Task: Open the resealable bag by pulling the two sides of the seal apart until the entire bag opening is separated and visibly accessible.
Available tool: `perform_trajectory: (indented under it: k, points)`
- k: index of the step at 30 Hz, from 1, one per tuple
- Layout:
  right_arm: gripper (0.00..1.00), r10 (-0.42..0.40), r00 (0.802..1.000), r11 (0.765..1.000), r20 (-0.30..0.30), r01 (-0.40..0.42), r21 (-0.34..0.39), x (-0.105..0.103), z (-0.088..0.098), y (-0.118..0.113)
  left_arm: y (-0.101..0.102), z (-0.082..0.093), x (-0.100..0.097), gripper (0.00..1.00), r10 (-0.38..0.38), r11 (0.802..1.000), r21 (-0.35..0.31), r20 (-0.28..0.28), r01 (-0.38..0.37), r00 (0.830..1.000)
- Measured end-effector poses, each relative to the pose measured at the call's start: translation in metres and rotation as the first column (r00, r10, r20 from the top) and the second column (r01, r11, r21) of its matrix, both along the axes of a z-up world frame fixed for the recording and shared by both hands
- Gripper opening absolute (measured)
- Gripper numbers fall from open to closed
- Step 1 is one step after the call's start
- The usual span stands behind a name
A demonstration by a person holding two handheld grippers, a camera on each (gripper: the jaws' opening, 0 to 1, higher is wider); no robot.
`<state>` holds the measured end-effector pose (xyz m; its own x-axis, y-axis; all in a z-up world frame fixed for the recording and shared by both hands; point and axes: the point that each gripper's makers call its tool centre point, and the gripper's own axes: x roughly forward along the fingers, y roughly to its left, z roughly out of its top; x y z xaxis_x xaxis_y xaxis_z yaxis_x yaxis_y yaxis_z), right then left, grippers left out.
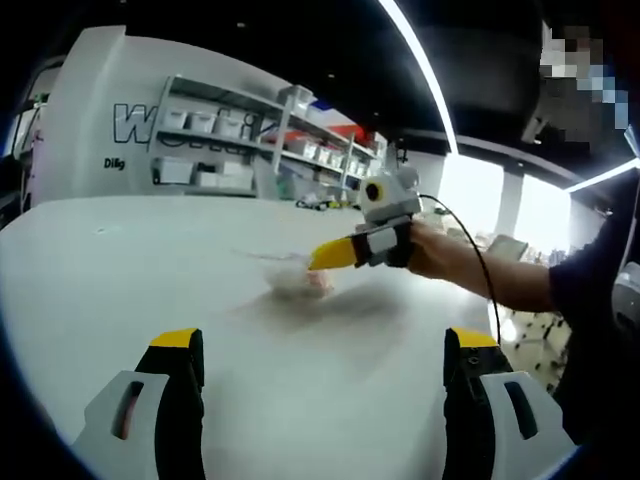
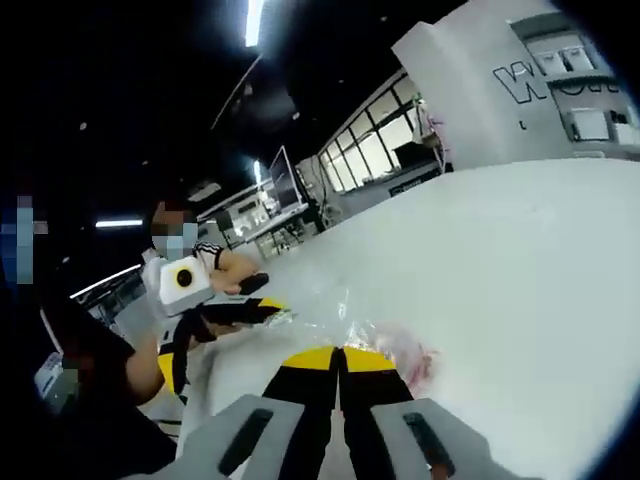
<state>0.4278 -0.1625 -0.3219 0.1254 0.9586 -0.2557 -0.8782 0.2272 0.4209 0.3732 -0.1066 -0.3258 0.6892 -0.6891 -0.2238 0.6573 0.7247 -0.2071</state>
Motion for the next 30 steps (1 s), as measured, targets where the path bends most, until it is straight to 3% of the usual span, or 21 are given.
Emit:
perform_trajectory:
  k: [30]
  points:
    - [0.0,-0.026,0.996,0.993,-0.085,0.035,0.111,-0.019,0.007,-0.012,-0.011,-0.001,0.001,0.99,-0.019,1.0,-0.005,0.001,0.019,1.0]
